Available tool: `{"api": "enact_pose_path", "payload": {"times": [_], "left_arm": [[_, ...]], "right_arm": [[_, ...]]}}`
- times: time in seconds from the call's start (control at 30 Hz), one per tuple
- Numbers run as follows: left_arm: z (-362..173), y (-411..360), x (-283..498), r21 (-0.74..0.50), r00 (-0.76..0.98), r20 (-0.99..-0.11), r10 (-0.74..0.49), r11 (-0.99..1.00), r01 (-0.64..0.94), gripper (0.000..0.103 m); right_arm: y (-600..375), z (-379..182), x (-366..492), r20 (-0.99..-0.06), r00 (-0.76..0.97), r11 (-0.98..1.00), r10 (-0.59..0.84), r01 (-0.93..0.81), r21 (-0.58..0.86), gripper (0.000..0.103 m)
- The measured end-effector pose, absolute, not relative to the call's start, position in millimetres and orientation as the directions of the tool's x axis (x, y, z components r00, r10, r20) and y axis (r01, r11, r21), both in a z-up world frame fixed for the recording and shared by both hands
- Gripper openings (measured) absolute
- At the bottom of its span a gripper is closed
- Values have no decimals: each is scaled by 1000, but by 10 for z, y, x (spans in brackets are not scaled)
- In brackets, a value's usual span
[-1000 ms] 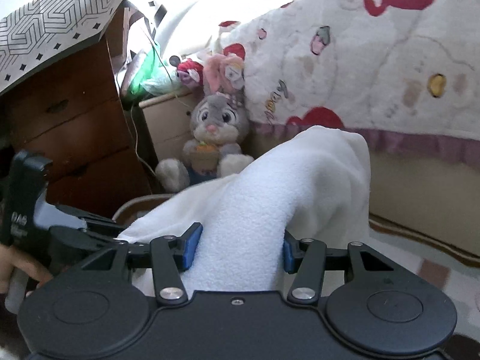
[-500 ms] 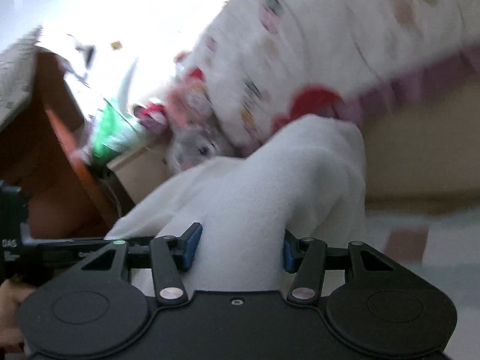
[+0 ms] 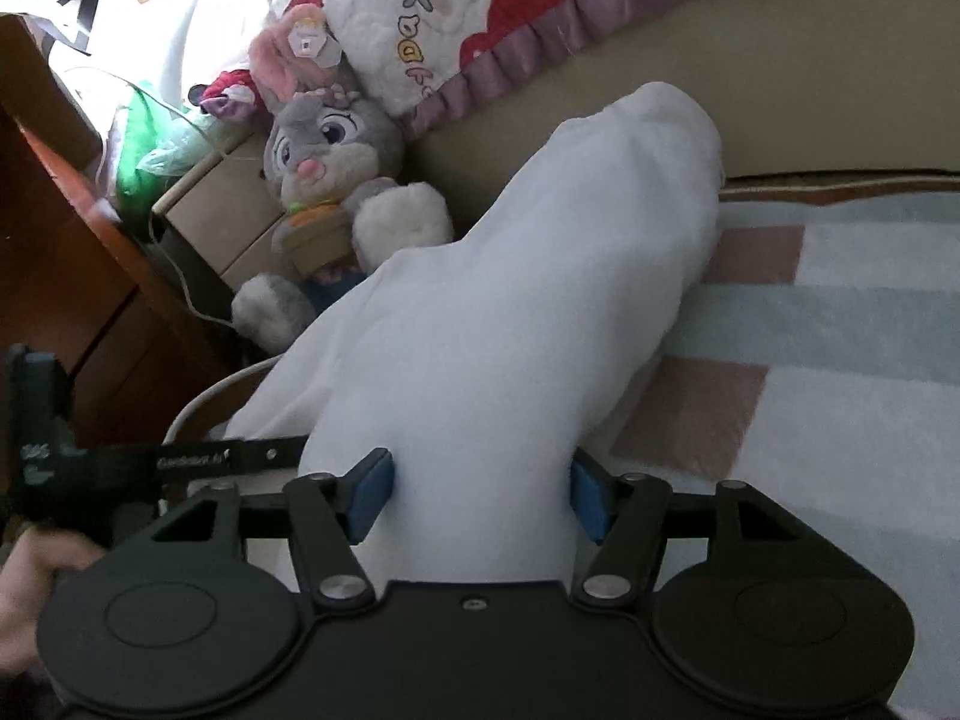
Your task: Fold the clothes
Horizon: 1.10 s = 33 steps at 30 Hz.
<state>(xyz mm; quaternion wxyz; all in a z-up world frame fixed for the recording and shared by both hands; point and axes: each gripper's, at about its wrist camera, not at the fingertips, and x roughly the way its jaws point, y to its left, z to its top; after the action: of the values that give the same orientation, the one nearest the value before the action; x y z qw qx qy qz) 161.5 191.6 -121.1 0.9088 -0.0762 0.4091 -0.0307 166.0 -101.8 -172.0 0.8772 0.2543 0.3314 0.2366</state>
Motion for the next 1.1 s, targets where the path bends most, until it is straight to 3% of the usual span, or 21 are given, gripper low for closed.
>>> {"api": "enact_pose_path", "payload": {"times": [0.03, 0.1, 0.13, 0.23, 0.27, 0.3, 0.33, 0.37, 0.43, 0.5, 0.6, 0.73, 0.83, 0.9, 0.93, 1.07, 1.1], "left_arm": [[-1240, 1972, 1598, -202, 659, -740, -134, 979, -27, 44], [-1352, 2100, 1574, -286, 627, -759, -176, 955, -78, 62], [-1439, 2151, 1580, -321, 596, -776, -205, 943, -93, 78], [-1657, 2279, 1602, -394, 539, -800, -265, 909, -137, 83], [-1683, 2322, 1622, -424, 534, -797, -283, 892, -160, 78], [-1668, 2349, 1657, -440, 530, -796, -291, 881, -177, 70], [-1604, 2337, 1698, -422, 526, -803, -282, 891, -166, 49], [-1482, 2282, 1749, -369, 521, -815, -255, 921, -126, 38], [-1112, 2111, 1818, -224, 552, -812, -190, 975, 5, 30], [-663, 1982, 1826, -129, 649, -742, -167, 986, 106, 29], [-53, 1890, 1839, -60, 789, -600, -135, 991, 123, 28], [556, 1891, 1586, -50, 946, -297, -131, 991, 121, 28], [603, 1929, 1404, -65, 968, -195, -157, 987, 147, 29], [429, 1916, 1398, -54, 951, -264, -159, 987, 150, 30], [262, 1933, 1472, -71, 925, -347, -154, 988, 137, 30], [-579, 2043, 1844, -144, 729, -673, -126, 989, 38, 30], [-773, 2053, 1840, -131, 716, -690, -110, 991, 27, 30]], "right_arm": [[-1033, -1743, 1657, -466, 646, 744, 605, -249, 620, 79], [-1053, -1801, 1654, -472, 603, 715, 643, -252, 652, 83], [-1051, -1842, 1666, -472, 589, 702, 656, -248, 667, 84], [-1020, -1997, 1784, -471, 530, 649, 705, -215, 730, 92], [-988, -2055, 1870, -476, 508, 635, 718, -197, 747, 91], [-961, -2101, 1961, -475, 486, 617, 734, -183, 766, 80], [-945, -2098, 2026, -475, 475, 609, 741, -176, 773, 72], [-919, -2029, 2078, -466, 462, 604, 755, -211, 768, 68], [-831, -1712, 2144, -499, 470, 667, 728, -321, 672, 64], [-785, -1346, 2208, -508, 489, 698, 709, -389, 601, 60], [-797, -712, 2301, -415, 603, 720, 682, -454, 525, 59], [-930, -159, 2220, -138, 747, 693, 650, -509, 511, 59], [-994, -111, 2018, -27, 785, 691, 619, -528, 493, 59], [-1046, -299, 1921, -21, 778, 652, 627, -510, 561, 61], [-1073, -401, 1875, -19, 774, 628, 633, -499, 597, 61], [-884, -1141, 1877, -317, 747, 722, 585, -300, 624, 62], [-831, -1332, 1891, -398, 719, 740, 569, -238, 629, 62]]}}
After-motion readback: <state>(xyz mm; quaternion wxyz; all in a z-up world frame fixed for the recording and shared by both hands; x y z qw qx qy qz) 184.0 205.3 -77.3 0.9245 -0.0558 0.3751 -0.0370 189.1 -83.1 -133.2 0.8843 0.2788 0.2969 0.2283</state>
